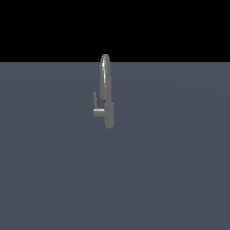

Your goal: Turn on the faucet by rotating a designated handle.

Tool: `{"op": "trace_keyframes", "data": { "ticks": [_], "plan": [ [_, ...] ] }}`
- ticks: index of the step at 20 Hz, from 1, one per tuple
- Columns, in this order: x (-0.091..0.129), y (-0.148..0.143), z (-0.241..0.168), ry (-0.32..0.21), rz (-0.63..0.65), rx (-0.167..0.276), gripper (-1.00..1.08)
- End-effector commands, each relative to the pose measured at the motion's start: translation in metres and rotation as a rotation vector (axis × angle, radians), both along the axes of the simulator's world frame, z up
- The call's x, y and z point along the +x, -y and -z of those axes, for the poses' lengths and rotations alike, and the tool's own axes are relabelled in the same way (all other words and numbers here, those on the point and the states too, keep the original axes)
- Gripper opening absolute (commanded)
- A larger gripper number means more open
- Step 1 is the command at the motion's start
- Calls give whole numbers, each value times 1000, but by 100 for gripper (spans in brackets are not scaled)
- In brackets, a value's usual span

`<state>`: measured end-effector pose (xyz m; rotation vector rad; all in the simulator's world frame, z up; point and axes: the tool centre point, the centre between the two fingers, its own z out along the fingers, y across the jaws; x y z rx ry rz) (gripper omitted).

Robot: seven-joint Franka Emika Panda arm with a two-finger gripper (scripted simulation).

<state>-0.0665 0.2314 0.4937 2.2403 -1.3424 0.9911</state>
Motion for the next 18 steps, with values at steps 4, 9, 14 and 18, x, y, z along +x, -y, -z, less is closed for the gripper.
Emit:
{"op": "trace_keyframes", "data": {
  "ticks": [4, 9, 14, 18],
  "plan": [
    [48, 12, 67, 0, 112, -17, -100],
    [88, 39, 138, -12, 221, -25, -100],
    [118, 77, 213, -32, 335, -23, -100],
    [131, 107, 263, -48, 412, -18, -100]
  ]
}}
